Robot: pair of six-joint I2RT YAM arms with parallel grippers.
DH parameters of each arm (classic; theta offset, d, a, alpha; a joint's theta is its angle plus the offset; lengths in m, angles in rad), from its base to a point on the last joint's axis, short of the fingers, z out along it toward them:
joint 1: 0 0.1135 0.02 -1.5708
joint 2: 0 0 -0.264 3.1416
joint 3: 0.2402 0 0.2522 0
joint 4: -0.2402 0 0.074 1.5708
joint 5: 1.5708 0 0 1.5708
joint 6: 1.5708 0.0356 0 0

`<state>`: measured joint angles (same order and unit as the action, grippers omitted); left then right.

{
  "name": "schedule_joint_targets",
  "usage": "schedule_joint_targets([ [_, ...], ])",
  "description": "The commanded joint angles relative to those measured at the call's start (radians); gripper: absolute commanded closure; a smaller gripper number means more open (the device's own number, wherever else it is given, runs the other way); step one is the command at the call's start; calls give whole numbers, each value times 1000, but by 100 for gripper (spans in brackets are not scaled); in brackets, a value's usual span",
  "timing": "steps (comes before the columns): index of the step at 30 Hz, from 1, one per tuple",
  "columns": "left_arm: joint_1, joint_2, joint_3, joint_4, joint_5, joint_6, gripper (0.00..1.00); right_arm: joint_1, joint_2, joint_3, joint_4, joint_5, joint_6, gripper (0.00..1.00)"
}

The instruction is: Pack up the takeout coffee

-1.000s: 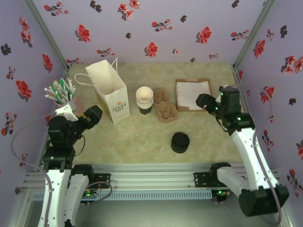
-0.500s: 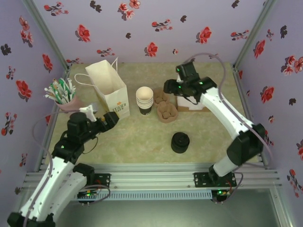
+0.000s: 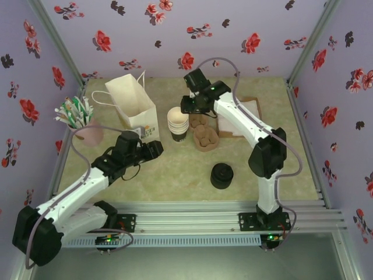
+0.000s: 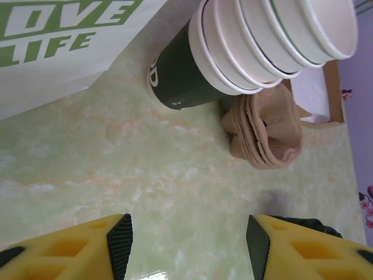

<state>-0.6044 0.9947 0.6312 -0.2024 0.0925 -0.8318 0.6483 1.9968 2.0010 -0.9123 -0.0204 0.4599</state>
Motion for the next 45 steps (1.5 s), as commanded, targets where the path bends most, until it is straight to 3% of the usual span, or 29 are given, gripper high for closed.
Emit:
schedule_joint_targets([
  [1, -9, 31, 47, 64, -38, 29, 45, 10, 37, 71, -71, 27, -17, 60],
  [17, -9, 155, 136, 101, -60, 54, 45, 17, 86, 109, -102, 14, -10, 75],
  [30, -8, 165, 147, 103, -68, 50, 43, 26, 64, 108, -126, 2, -15, 96],
  [45, 1, 124, 127, 129, -62, 39, 39, 36, -29, 44, -141, -54, 5, 100],
])
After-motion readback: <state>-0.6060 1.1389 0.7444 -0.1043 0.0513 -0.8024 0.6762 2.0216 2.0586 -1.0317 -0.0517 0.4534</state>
